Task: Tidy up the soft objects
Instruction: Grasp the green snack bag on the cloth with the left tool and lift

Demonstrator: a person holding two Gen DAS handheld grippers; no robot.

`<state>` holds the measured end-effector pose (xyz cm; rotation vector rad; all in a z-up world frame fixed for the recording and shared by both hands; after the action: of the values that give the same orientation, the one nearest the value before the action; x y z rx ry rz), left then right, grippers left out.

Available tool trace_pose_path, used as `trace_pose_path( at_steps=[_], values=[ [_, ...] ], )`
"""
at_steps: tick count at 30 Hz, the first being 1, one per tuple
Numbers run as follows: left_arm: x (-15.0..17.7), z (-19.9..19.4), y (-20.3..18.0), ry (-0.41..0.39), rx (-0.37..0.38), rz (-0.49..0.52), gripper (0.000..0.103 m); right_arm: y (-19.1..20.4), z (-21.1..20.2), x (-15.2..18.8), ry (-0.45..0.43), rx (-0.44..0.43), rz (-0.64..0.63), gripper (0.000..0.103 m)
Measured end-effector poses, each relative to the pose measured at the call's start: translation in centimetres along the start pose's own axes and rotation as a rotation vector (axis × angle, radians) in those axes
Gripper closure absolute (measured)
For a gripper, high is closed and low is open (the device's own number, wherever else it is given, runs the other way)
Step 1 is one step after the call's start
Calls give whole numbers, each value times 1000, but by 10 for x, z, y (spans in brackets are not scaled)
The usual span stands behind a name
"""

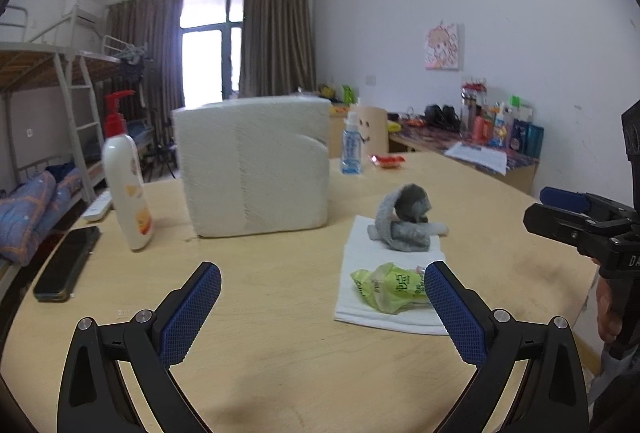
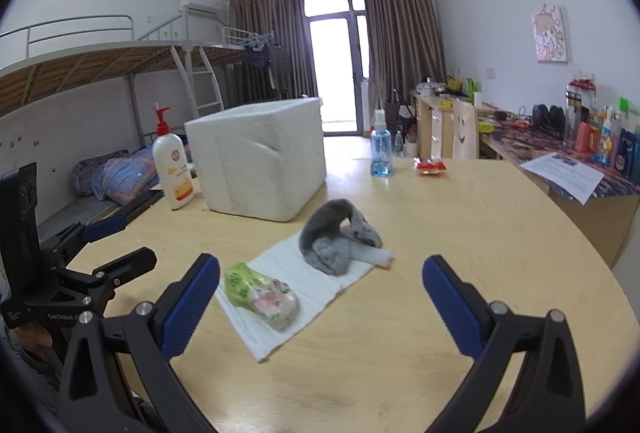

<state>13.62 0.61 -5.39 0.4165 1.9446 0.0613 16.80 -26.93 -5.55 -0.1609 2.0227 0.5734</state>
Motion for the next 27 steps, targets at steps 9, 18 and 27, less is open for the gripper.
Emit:
trace_pose_path(
  at_steps=[9, 18, 27],
  values=[
    [-6, 29, -17, 76, 110, 13, 1, -14, 9, -5, 10, 4, 16, 1],
    [-7, 62, -33, 180, 206, 4, 3, -23, 26, -8, 52, -3, 17, 1],
    [-2, 85, -38, 278, 277, -12, 17, -30, 40, -11, 85, -16, 25, 1]
  ],
)
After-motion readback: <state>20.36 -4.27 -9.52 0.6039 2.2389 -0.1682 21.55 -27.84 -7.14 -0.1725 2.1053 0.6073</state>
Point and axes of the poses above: each gripper's, at about its wrist camera, not at the fingertips, and z roughly the way its jaws point, y to its left, x to its underside, the point moved 3 cm from there along z, roughly the way its jaws point, and after that the axes turned 15 degrees about z, right-handed, at the moved point
